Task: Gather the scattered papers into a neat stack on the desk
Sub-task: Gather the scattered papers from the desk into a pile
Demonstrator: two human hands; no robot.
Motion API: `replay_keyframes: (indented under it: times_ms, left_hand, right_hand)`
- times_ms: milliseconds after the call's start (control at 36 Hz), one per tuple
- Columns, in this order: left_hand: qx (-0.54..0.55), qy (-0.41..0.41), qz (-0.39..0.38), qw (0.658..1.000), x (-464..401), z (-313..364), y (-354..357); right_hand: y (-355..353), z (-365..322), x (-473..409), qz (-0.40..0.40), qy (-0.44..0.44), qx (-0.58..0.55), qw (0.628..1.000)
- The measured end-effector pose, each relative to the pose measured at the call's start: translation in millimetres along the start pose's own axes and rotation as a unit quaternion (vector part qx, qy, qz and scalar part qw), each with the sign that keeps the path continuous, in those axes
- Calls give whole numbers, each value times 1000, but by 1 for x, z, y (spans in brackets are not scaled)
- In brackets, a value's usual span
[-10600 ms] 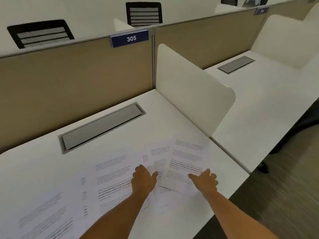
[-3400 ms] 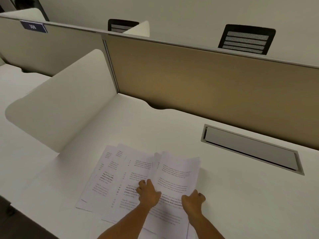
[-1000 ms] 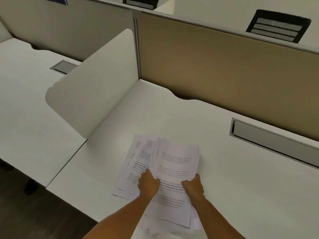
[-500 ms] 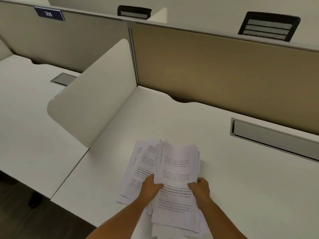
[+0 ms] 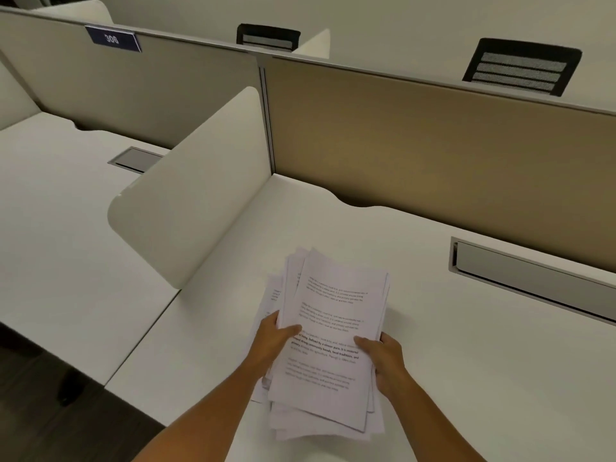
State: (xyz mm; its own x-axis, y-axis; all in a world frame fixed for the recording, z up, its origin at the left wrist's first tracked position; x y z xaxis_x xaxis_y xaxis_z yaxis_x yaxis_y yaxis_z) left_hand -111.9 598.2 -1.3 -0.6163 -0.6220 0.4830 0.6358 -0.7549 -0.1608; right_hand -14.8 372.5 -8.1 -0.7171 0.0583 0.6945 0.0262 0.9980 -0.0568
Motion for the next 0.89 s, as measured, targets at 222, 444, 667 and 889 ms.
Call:
replay_keyframes:
  times_ms: [222,444,667,889]
  left_hand:
    - [-96,31,38,994,-16,-1,-31]
    - [-165,29,71,983,-26,-16,-32]
    - [-321,3,126,939,-39,-31,-23]
    - [-352,-38,124,927,-42,-29,-17]
  right_hand:
    - [39,12,4,-8,26,17,999]
    - [64,23,3,32,-17,111,993]
    - [79,27,0,94,-70,270,956]
    - [87,31,-1,116,-31,342,932]
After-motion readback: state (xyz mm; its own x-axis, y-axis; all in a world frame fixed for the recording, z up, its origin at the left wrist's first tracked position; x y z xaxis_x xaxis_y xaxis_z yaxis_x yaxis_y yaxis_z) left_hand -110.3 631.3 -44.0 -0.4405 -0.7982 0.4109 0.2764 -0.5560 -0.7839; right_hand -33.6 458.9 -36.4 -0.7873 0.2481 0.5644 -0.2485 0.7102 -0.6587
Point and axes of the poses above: each hand's wrist, its own x-axis away from the middle knuckle, its own y-axis out of the palm, z = x × y, the point moved 2 cm from there along -x, towards the middle knuckle, and after that the axes turned 14 degrees about z, right-handed, at the moved point
